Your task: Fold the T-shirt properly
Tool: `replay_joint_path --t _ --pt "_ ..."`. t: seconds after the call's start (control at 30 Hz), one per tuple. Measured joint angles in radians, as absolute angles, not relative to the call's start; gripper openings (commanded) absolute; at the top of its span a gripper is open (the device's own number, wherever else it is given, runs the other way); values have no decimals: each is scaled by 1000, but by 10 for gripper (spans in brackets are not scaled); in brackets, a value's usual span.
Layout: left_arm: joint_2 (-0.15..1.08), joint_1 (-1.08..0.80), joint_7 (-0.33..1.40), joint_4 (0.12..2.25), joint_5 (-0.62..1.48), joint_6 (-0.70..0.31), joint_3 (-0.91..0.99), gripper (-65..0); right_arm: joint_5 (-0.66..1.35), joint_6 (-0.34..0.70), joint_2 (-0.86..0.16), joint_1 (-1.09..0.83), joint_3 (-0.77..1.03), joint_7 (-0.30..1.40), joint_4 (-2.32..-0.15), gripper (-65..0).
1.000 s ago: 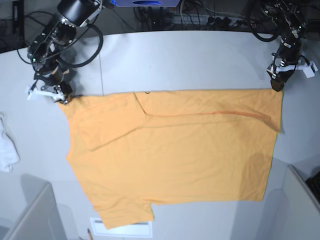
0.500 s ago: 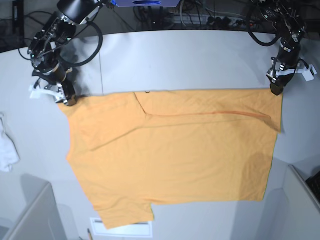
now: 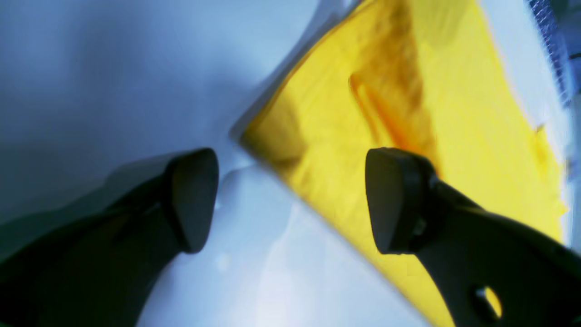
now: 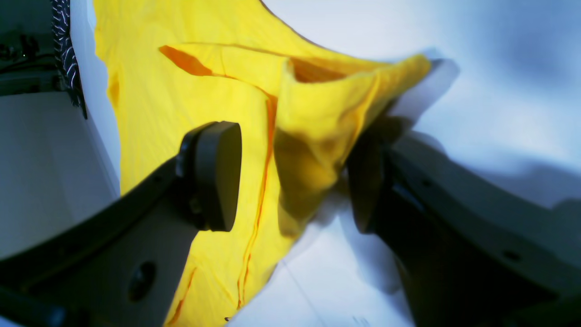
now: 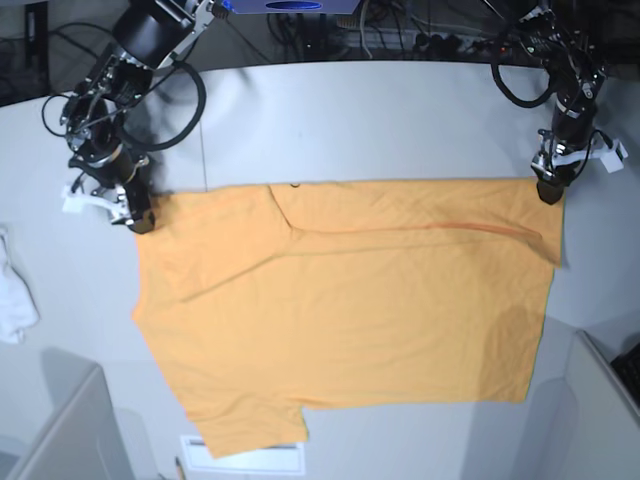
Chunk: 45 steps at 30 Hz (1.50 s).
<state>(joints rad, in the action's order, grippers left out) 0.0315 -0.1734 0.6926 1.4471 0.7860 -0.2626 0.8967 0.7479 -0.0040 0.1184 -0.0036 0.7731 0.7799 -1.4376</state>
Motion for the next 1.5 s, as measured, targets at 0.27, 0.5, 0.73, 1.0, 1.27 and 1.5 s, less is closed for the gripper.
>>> replay_joint_path --t 0.27,0.5,0.73,1.0,1.27,1.5 --pt "39 -115 680 1375 805 -274 894 -166 748 -4 118 -6 773 781 -1438 -303" --pt "65 -100 660 1294 818 -289 895 -406 737 -4 118 -1 768 759 -1437 -305" --pt "74 -86 677 1264 794 -278 895 -650 731 -8 108 -4 768 735 -1393 -650" --pt "82 -133 718 1348 784 -261 887 -650 736 -7 85 -9 772 755 -1387 -650" --pt "78 -246 738 1475 779 -261 887 -650 716 -19 78 -97 766 788 -1502 -650" --pt "78 -329 779 1518 780 -262 891 -650 720 -19 77 -167 775 869 -1613 -650"
